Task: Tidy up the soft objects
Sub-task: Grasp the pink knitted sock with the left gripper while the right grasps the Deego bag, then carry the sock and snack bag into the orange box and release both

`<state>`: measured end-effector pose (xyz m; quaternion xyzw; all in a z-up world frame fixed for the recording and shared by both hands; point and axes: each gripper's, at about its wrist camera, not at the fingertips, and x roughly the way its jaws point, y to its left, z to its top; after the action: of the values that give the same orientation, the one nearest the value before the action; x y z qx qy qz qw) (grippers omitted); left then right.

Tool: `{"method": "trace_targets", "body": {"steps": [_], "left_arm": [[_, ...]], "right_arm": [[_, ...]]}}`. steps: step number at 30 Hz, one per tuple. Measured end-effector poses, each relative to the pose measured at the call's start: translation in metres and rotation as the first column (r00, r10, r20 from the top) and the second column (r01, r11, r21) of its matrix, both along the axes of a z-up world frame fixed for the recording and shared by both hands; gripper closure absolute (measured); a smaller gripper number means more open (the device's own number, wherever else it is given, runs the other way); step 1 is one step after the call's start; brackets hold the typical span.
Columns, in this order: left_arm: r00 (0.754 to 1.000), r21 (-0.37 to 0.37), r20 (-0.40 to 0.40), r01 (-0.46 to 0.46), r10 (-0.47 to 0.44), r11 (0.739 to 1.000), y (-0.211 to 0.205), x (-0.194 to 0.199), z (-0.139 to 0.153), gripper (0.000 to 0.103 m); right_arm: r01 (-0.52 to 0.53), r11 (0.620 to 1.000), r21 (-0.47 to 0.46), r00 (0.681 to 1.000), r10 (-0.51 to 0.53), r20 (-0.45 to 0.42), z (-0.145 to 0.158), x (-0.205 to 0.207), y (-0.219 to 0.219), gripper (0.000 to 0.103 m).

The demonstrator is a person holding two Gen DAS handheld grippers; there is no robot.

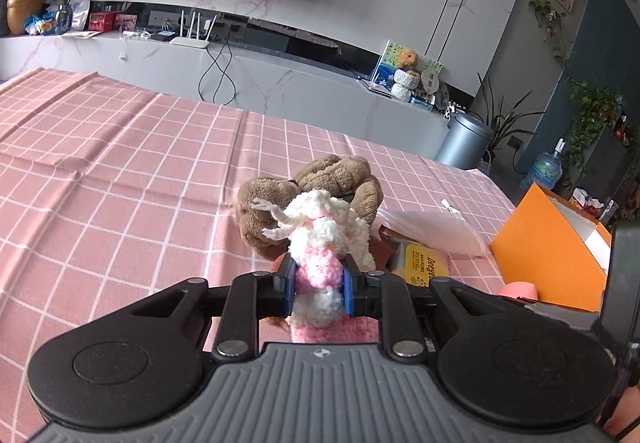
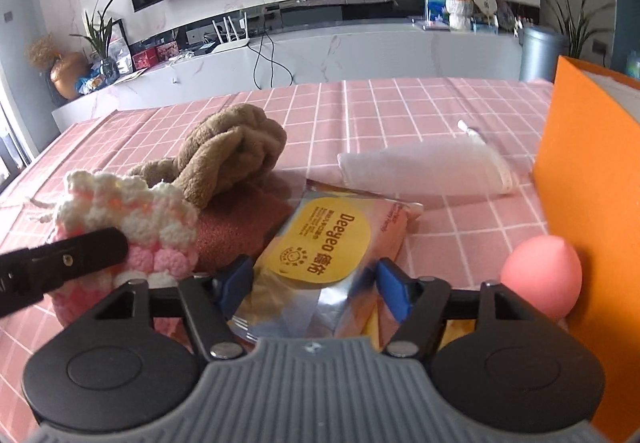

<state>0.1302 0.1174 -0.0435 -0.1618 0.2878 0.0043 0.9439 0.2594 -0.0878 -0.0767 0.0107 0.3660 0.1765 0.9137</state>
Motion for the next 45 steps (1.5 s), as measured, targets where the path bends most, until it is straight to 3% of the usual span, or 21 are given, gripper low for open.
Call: {"method": "trace_targets", "body": {"steps": [7,8,9,11,19,32,45], "left_arm": [[1.0,0.003,-0.004,-0.003,0.004,1.0,0.001,0.0,0.0,0.078],[1.0,0.006,-0.005,-0.004,0.004,1.0,0.0,0.0,0.001,0.078],[1.0,0.009,-0.007,-0.004,0.004,1.0,0.0,0.0,0.001,0.078],[1.0,0.015,-0.009,-0.003,0.003,1.0,-0.003,0.001,0.003,0.078],[1.0,0.03,0.009,-0.009,0.009,1.0,-0.008,-0.009,0.015,0.078],[0.994,0.05,0.104,0.018,-0.023,0.999,-0.029,-0.032,0.058,0.078],[0.963,0.089,0.174,0.192,-0.205,0.977,-0.096,-0.031,0.096,0.078]], "right_arm": [[-0.051,0.996,-0.071,0.998,0.054,0.042,-0.001,-0.004,0.007,0.061],[-0.056,0.996,-0.073,0.997,0.059,0.04,-0.001,-0.004,0.007,0.066],[-0.046,0.995,-0.093,0.998,0.05,0.048,0.0,-0.004,0.006,0.08],[-0.054,0.994,-0.096,0.997,0.058,0.042,0.001,-0.002,0.004,0.084],[-0.055,0.995,-0.081,0.995,0.062,0.084,0.019,-0.015,-0.007,0.089],[-0.097,0.995,-0.032,0.97,0.102,0.222,0.085,-0.064,-0.043,0.089],[-0.045,0.998,-0.052,0.952,0.059,0.302,0.149,-0.099,-0.132,0.089]]}}
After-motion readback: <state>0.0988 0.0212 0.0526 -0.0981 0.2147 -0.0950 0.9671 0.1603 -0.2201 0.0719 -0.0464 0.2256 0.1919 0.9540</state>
